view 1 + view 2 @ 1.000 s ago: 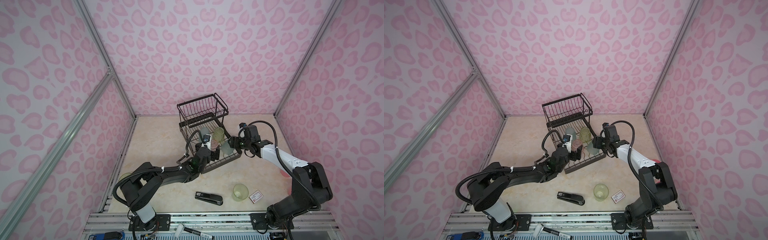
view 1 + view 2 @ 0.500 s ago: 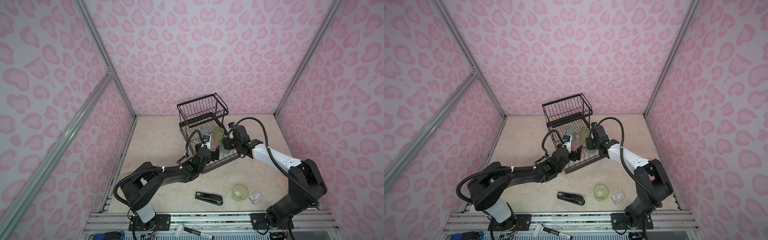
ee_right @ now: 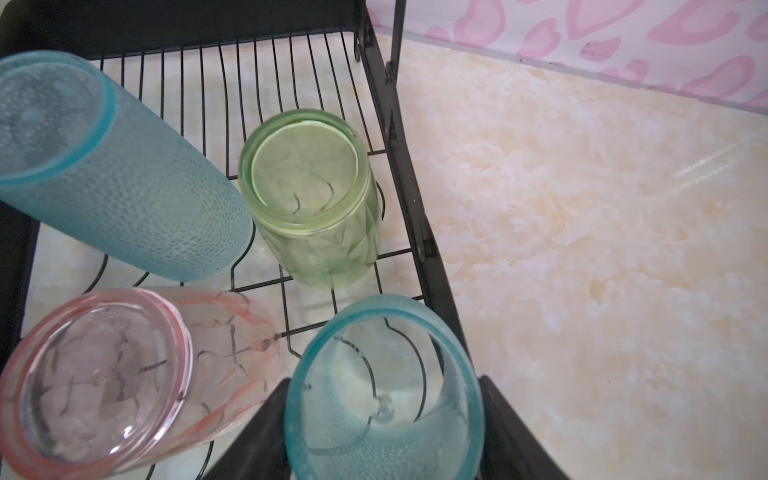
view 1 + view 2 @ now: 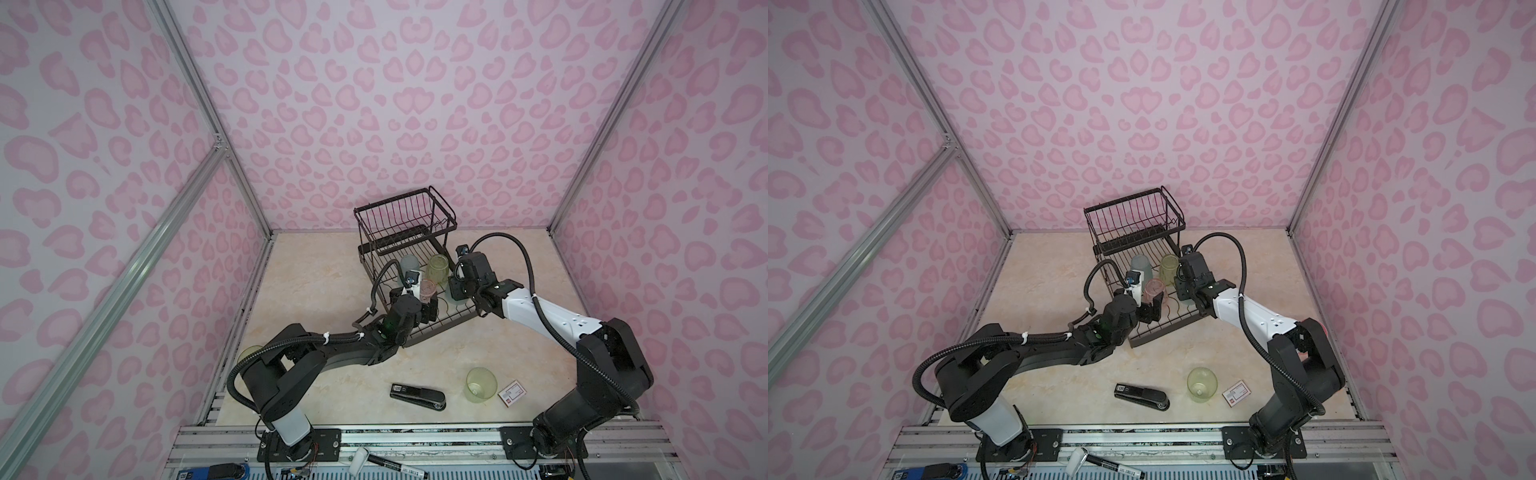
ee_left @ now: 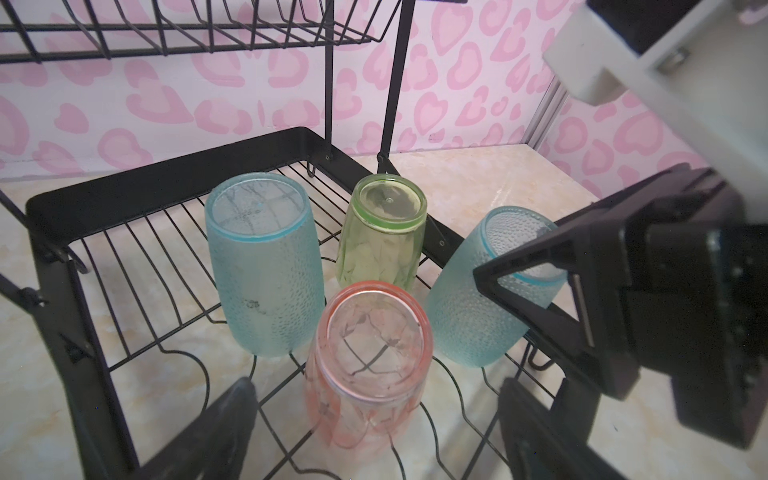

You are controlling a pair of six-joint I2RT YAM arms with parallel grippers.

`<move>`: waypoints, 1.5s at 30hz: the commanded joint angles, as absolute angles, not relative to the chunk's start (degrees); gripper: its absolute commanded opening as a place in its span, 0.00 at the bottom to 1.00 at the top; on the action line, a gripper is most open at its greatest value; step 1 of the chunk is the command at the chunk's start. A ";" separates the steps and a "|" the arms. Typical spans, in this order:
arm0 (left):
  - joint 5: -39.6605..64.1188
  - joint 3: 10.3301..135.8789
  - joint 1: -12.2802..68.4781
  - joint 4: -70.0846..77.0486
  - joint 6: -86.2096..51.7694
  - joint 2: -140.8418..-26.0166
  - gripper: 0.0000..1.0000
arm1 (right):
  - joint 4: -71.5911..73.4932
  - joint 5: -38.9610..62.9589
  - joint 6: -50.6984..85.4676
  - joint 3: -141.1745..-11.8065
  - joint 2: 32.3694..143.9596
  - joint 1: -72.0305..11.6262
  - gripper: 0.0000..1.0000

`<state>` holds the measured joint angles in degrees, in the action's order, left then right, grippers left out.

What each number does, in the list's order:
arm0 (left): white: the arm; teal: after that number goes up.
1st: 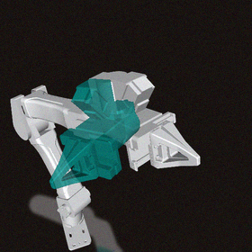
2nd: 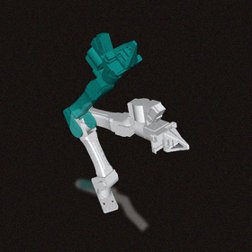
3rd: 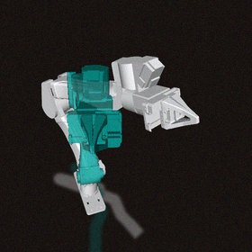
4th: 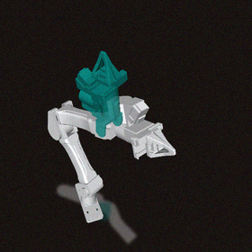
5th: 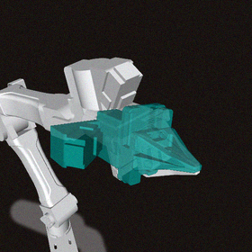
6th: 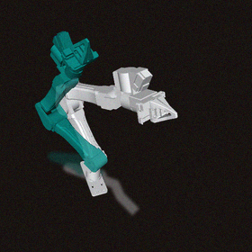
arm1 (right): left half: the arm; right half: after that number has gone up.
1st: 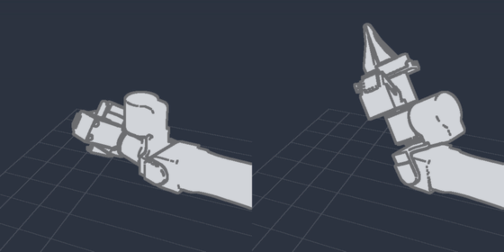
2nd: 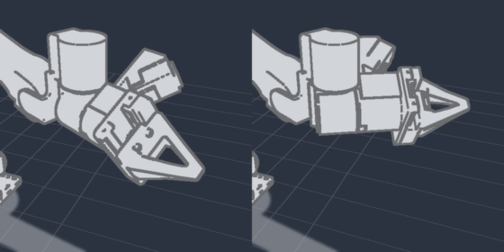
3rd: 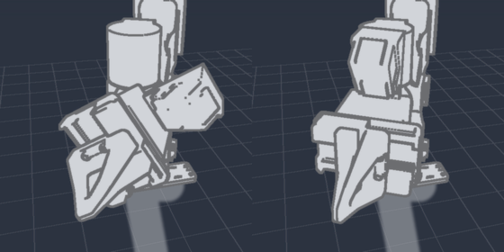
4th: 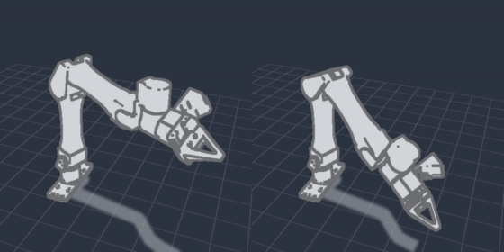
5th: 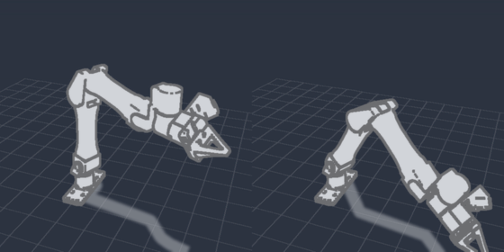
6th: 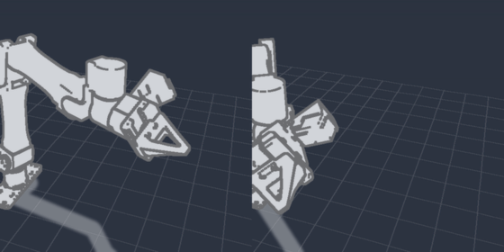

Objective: Load cups into a dish rack
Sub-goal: Rotate the cup at the dish rack, then pick up the cup from the middle-right of the table.

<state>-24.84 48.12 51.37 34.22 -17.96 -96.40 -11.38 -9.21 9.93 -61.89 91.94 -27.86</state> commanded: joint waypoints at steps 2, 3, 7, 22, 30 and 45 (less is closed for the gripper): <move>-24.35 48.24 51.33 34.48 -18.50 -96.66 0.92 | -14.44 -11.19 9.91 -60.62 92.11 -27.75 0.66; -24.26 48.31 51.34 34.40 -18.54 -96.67 0.92 | -14.50 -10.91 10.08 -60.69 91.94 -27.71 0.69; -24.17 48.24 51.39 34.36 -18.56 -96.31 0.92 | -14.72 -9.95 11.14 -60.77 90.27 -27.75 0.78; -22.90 48.04 51.42 33.36 -18.08 -94.84 0.93 | -17.52 -9.89 15.99 -59.85 75.99 -27.48 0.85; -21.39 48.25 52.62 33.69 -14.27 -93.99 0.93 | -27.60 -10.49 22.56 -56.44 63.36 -15.31 0.73; -10.46 46.58 53.70 34.30 -9.55 -90.20 0.92 | -42.95 -9.39 29.39 -55.44 62.13 3.65 0.64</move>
